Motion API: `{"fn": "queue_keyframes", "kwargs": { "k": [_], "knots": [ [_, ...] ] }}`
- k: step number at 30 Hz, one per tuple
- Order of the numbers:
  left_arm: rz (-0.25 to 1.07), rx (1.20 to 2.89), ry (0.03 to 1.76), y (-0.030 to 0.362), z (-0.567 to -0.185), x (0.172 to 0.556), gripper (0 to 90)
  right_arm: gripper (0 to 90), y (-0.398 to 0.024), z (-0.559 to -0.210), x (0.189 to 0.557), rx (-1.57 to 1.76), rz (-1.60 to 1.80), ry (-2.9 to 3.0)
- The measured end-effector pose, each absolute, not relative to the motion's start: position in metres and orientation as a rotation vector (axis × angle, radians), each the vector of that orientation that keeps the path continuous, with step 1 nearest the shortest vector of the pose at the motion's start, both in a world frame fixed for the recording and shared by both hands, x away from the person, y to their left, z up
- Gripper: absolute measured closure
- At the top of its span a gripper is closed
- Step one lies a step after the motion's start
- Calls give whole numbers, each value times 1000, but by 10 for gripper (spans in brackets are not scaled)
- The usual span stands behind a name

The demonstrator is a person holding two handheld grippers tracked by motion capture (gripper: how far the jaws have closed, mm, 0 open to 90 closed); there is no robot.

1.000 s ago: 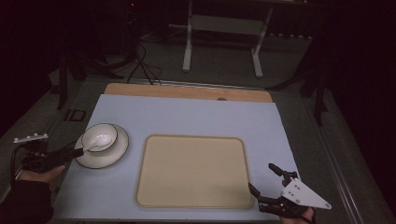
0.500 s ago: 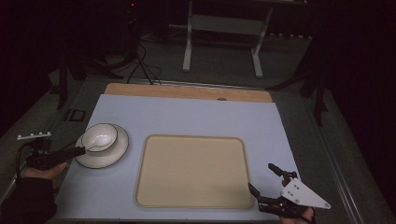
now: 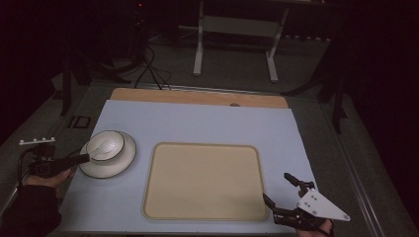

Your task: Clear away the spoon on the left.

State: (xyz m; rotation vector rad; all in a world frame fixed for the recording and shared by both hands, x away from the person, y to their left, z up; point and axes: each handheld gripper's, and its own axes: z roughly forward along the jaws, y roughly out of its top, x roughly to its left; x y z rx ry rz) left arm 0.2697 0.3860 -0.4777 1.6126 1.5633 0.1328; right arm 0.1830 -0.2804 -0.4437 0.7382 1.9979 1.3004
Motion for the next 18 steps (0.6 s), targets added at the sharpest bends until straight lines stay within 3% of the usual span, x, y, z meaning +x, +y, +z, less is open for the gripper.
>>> {"fn": "queue_keyframes", "kwargs": {
  "k": [6, 18],
  "knots": [
    [216, 1684, 1539, 376, -471, 268, 860, 139, -281, -444, 183, 744, 1303, 1996],
    [255, 1683, 1519, 369, -457, 262, 866, 141, -281, -444, 183, 742, 1301, 1993]
  ]
}}
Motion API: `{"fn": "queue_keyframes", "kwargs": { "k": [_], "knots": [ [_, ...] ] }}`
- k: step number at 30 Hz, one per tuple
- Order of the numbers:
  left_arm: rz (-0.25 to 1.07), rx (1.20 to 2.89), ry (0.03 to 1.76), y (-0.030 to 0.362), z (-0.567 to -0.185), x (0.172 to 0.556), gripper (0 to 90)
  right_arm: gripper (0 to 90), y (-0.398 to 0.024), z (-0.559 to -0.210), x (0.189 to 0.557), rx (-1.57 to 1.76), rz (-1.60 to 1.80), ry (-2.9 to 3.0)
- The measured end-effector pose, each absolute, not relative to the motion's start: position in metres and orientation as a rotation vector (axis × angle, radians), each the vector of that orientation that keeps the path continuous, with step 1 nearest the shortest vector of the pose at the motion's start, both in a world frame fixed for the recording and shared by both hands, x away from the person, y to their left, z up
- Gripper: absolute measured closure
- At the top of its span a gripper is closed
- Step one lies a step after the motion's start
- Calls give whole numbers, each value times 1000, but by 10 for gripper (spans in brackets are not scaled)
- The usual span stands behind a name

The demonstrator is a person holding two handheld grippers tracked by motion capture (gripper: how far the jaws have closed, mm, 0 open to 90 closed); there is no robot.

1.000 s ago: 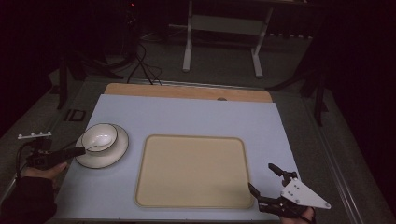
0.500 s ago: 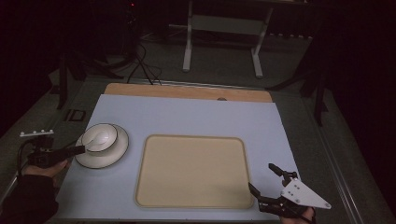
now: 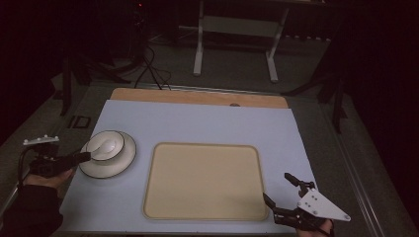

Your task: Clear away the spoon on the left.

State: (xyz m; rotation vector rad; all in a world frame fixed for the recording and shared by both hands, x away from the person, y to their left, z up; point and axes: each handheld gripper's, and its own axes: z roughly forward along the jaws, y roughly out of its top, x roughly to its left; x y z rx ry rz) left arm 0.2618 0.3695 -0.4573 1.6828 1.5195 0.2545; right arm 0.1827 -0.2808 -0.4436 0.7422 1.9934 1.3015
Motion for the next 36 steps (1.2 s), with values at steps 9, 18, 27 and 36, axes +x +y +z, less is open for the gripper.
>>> {"fn": "queue_keyframes", "kwargs": {
  "k": [9, 18, 27, 36],
  "knots": [
    [275, 1655, 1499, 368, -448, 256, 866, 141, -281, -443, 182, 741, 1301, 1991],
    [310, 1632, 1484, 367, -436, 247, 866, 141, -281, -443, 182, 741, 1299, 1990],
    [348, 1651, 1438, 356, -418, 241, 867, 141, -280, -443, 183, 737, 1297, 1992],
    [376, 1642, 1387, 344, -405, 237, 867, 141, -280, -443, 182, 736, 1297, 1993]
  ]
}}
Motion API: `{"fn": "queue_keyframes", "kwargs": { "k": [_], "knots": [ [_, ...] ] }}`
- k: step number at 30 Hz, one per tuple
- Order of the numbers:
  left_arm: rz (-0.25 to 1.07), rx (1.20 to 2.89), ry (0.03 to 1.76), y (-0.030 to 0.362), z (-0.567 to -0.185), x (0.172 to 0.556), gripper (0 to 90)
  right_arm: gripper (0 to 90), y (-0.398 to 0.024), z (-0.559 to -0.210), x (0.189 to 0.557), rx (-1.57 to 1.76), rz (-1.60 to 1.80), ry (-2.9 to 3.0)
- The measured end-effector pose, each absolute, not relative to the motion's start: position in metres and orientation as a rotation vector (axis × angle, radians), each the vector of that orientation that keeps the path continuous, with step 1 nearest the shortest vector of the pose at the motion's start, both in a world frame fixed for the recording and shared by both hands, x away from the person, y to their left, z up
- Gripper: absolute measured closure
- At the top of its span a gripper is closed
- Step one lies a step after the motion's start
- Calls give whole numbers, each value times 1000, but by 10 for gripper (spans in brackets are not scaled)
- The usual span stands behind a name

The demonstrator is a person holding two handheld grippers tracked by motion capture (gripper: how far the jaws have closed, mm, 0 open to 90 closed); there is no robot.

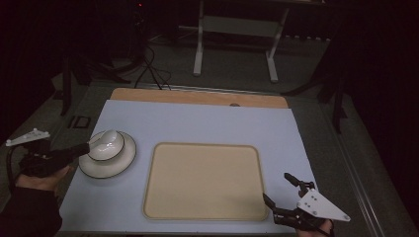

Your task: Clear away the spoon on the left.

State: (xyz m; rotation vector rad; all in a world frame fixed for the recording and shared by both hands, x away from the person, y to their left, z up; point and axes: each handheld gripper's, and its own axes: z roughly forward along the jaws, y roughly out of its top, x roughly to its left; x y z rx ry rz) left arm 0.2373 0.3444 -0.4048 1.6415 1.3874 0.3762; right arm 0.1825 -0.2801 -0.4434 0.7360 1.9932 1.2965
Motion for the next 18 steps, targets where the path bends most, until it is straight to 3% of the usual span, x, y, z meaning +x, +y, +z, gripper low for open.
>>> {"fn": "queue_keyframes", "kwargs": {
  "k": [18],
  "knots": [
    [369, 1655, 1275, 310, -386, 239, 867, 142, -279, -444, 182, 733, 1294, 2000]
  ]
}}
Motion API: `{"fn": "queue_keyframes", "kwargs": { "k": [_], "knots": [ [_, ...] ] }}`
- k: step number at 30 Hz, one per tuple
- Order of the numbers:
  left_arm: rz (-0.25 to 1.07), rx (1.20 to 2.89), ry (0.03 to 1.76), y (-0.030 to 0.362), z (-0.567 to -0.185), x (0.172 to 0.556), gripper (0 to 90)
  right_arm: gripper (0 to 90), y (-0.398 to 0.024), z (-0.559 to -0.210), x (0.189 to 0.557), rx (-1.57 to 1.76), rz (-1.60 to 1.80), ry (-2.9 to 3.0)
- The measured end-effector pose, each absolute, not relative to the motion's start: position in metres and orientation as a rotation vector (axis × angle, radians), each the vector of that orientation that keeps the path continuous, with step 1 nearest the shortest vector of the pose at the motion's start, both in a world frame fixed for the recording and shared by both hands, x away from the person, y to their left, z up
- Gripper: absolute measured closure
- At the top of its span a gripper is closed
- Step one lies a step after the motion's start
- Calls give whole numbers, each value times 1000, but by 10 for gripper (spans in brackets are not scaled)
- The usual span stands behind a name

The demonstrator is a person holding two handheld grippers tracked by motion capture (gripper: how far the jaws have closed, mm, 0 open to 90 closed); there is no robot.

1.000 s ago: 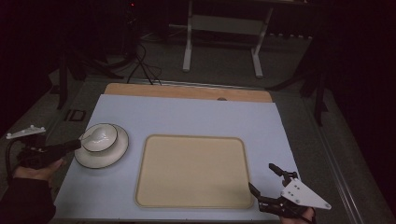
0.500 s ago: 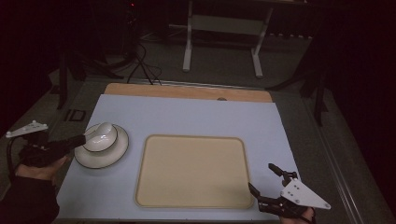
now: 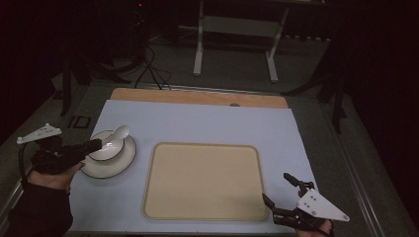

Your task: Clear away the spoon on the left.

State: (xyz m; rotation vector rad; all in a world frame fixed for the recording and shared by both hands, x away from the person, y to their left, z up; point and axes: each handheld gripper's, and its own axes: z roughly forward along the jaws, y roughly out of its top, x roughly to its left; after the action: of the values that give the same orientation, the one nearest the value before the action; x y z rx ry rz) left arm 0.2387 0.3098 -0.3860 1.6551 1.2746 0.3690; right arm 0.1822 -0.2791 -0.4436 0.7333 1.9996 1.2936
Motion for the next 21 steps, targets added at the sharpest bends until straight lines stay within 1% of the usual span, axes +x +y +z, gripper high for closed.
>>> {"fn": "queue_keyframes", "kwargs": {
  "k": [7, 21],
  "knots": [
    [366, 1662, 1229, 293, -381, 238, 867, 142, -280, -443, 182, 734, 1296, 1991],
    [339, 1679, 1179, 265, -384, 241, 867, 142, -280, -443, 182, 734, 1296, 1990]
  ]
}}
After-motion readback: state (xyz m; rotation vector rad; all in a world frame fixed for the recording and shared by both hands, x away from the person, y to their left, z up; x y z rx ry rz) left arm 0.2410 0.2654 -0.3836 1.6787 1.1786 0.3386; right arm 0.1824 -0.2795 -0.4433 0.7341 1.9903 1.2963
